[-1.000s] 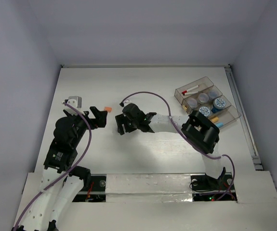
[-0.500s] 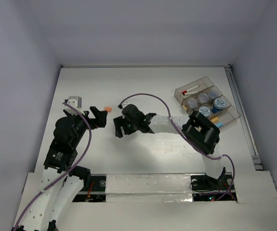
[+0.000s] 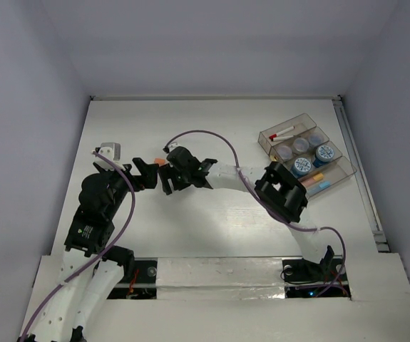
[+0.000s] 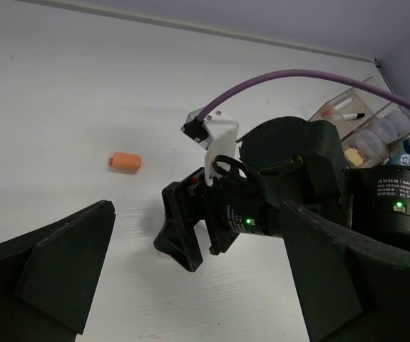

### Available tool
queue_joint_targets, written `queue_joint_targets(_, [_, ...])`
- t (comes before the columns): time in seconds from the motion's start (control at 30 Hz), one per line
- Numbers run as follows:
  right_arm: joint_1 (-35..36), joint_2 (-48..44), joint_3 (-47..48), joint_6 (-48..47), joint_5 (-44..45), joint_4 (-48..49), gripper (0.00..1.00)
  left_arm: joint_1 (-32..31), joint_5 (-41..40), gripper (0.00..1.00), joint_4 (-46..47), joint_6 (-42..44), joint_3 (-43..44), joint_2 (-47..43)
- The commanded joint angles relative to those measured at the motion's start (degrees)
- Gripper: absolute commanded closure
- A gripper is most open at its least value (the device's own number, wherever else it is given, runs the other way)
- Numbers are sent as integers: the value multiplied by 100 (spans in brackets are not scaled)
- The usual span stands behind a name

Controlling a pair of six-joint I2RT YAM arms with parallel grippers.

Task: Sort the stationery into containers
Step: Move the pen to the center of the board, then pick up the pen from the center of the board.

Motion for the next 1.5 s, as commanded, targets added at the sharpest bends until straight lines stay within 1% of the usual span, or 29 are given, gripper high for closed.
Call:
queue_joint_targets(0.0, [39, 359, 515, -311, 263, -677, 20, 28, 34, 1, 258, -19, 90, -71])
queue_joint_targets(0.03, [39, 439, 630, -355, 429, -791, 22, 28, 7, 1, 250, -19, 107, -80])
queue_joint_targets(0.07, [109, 500, 761, -390, 526, -1027, 27, 28, -19, 1, 249, -27, 116, -80])
queue_joint_targets(0.1, [110, 570, 989, -452, 614, -1125, 28, 28, -45, 1, 241, -27, 116, -89])
queue_joint_targets(0.2, [162, 738, 1210, -479, 755, -1345, 33, 28, -168, 1, 206, -36, 151, -115])
queue_joint_targets(0.27, [162, 852, 1421, -487, 817, -1520, 38, 28, -186, 1, 197, -54, 151, -124])
queue_joint_targets(0.37, [215, 1044, 1667, -505, 905, -1679, 40, 28, -213, 1, 188, -71, 151, -141])
queue_joint_targets(0.43, [215, 1124, 1764, -505, 931, -1750, 50, 28, -230, 1, 179, -80, 151, -159])
queue_joint_targets(0.57, [268, 1327, 1993, -470, 1001, -1908, 62, 28, -248, 1, 170, -89, 143, -194])
queue_joint_targets(0.63, [268, 1397, 2028, -426, 1002, -1917, 61, 28, -248, 1, 162, -98, 143, -212])
queue_joint_targets(0.7, [268, 1441, 2063, -382, 1011, -1943, 53, 28, -248, 1, 153, -98, 151, -229])
queue_joint_targets(0.77, [268, 1494, 2090, -382, 1037, -1978, 48, 28, -248, 1, 144, -98, 143, -229])
queue_joint_targets(0.83, [268, 1503, 2072, -373, 1054, -1996, 51, 28, -248, 1, 144, -98, 143, -247])
queue_joint_targets(0.9, [268, 1494, 2029, -338, 1098, -2023, 63, 28, -239, 1, 144, -106, 134, -238])
queue_joint_targets(0.93, [268, 1459, 1889, -303, 1081, -1979, 73, 28, -248, 1, 135, -115, 134, -238])
queue_joint_targets(0.97, [268, 1328, 1775, -285, 1020, -1805, 91, 28, -248, 1, 127, -124, 134, -238])
queue_joint_targets(1.0, [268, 1231, 1643, -198, 1002, -1698, 97, 28, -239, 1, 118, -142, 134, -238])
queue_joint_targets(1.03, [268, 1117, 1502, -154, 984, -1549, 100, 28, -248, 1, 118, -168, 116, -238])
queue_joint_targets(1.1, [268, 723, 1063, -49, 809, -1075, 100, 28, -204, 1, 179, -194, 73, -203])
queue_joint_targets(1.27, [206, -288, 79, 66, 755, 136, 100, 28, 647, 1, 320, -256, -68, 51])
queue_joint_targets(1.33, [206, -823, -448, 172, 738, 445, 100, 28, 780, 1, 311, -282, -86, 227])
queue_joint_targets(1.37, [206, -1009, -650, 215, 695, 830, 100, 28, 815, 1, 320, -291, -95, 271])
queue_joint_targets(1.4, [206, -1185, -852, 303, 694, 999, 100, 28, 824, 1, 302, -300, -103, 341])
queue_joint_targets(1.43, [206, -1491, -1307, 365, 746, 1175, 100, 28, 868, 1, 285, -309, -95, 394])
queue_joint_targets(1.47, [206, -1633, -1311, 365, 782, 1394, 100, 28, 903, 1, 285, -309, -103, 395])
